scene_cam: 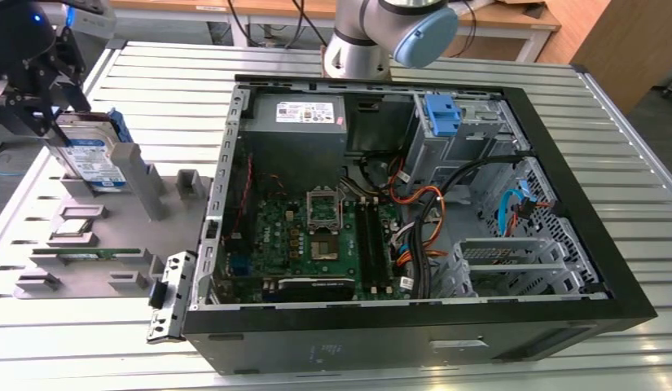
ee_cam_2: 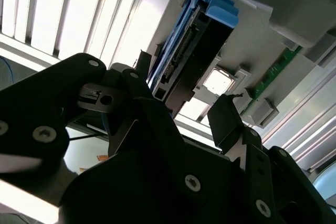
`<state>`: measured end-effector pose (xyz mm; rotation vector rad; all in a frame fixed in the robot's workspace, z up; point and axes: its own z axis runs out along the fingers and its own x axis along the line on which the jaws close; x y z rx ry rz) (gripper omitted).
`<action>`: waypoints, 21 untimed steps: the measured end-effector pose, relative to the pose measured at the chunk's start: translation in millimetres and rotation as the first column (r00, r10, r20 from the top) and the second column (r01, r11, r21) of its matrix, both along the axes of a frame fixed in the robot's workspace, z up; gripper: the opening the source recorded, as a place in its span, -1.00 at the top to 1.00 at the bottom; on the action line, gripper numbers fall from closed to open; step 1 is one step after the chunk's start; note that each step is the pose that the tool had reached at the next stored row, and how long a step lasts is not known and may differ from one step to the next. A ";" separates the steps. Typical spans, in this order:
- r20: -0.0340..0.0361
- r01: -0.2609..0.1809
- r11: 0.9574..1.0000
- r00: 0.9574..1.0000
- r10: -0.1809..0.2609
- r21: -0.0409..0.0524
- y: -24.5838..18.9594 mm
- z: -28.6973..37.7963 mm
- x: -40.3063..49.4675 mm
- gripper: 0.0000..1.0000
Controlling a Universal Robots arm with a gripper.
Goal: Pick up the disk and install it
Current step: 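Pick up the disk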
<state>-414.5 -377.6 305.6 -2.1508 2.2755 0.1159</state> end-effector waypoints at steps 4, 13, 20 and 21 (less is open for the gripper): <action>0.000 -0.013 1.000 1.000 0.013 0.000 0.0 -1.0 0.0 -0.40; 0.000 -0.017 1.000 1.000 0.017 -0.001 3.8 -2.6 0.1 -0.40; 0.000 -0.017 1.000 1.000 0.017 -0.001 3.8 -4.9 0.1 -0.40; 0.000 -0.017 1.000 1.000 0.017 -0.001 3.8 -5.0 0.1 -0.40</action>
